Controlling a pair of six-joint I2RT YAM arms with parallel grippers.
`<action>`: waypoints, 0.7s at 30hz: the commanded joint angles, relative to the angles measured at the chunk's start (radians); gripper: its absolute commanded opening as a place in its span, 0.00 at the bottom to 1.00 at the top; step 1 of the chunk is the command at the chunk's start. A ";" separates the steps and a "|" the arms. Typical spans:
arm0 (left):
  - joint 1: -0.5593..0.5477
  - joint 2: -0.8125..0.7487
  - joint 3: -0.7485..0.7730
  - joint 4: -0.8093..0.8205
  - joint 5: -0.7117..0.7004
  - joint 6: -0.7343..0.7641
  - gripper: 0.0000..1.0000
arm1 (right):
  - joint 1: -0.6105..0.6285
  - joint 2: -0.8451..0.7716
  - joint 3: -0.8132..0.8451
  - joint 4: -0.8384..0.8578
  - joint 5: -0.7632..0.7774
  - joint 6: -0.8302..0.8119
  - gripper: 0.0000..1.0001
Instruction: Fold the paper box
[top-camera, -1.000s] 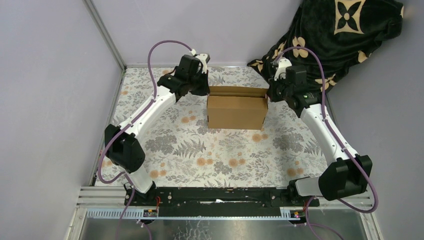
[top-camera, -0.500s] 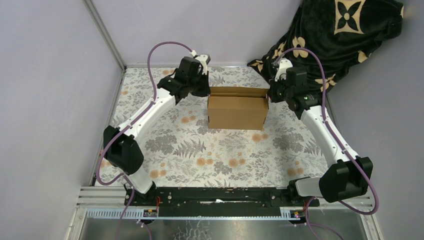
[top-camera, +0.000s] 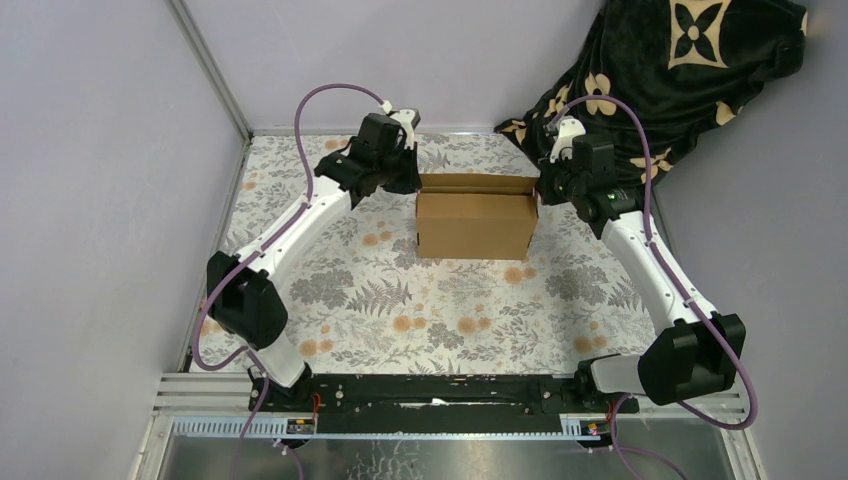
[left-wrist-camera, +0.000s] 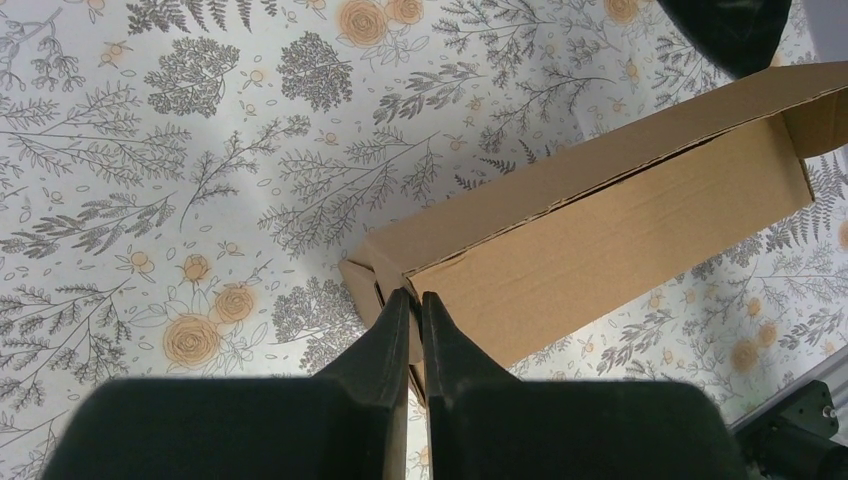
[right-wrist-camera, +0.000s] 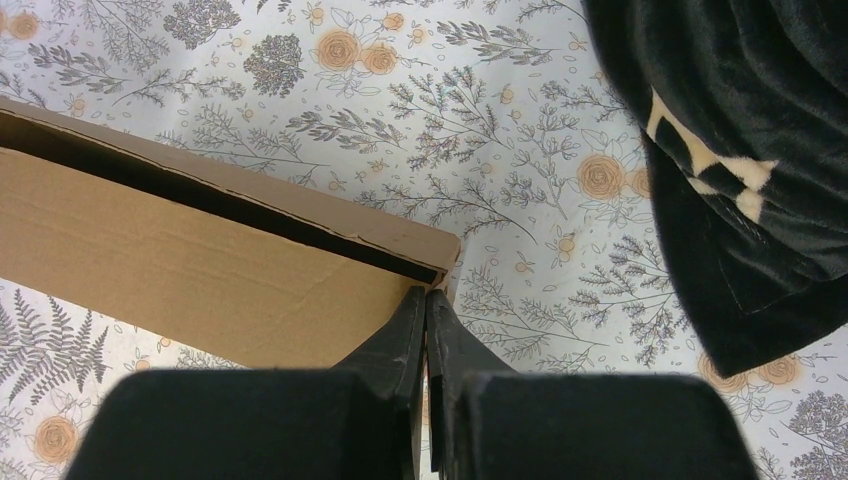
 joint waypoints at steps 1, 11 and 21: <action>-0.061 0.051 0.019 -0.056 0.160 -0.041 0.10 | 0.039 0.016 -0.008 -0.018 -0.103 0.021 0.00; -0.061 0.073 0.063 -0.075 0.163 -0.082 0.12 | 0.039 0.006 -0.013 -0.014 -0.097 0.028 0.00; -0.060 0.106 0.101 -0.076 0.148 -0.138 0.13 | 0.042 -0.010 -0.024 0.007 -0.080 0.085 0.00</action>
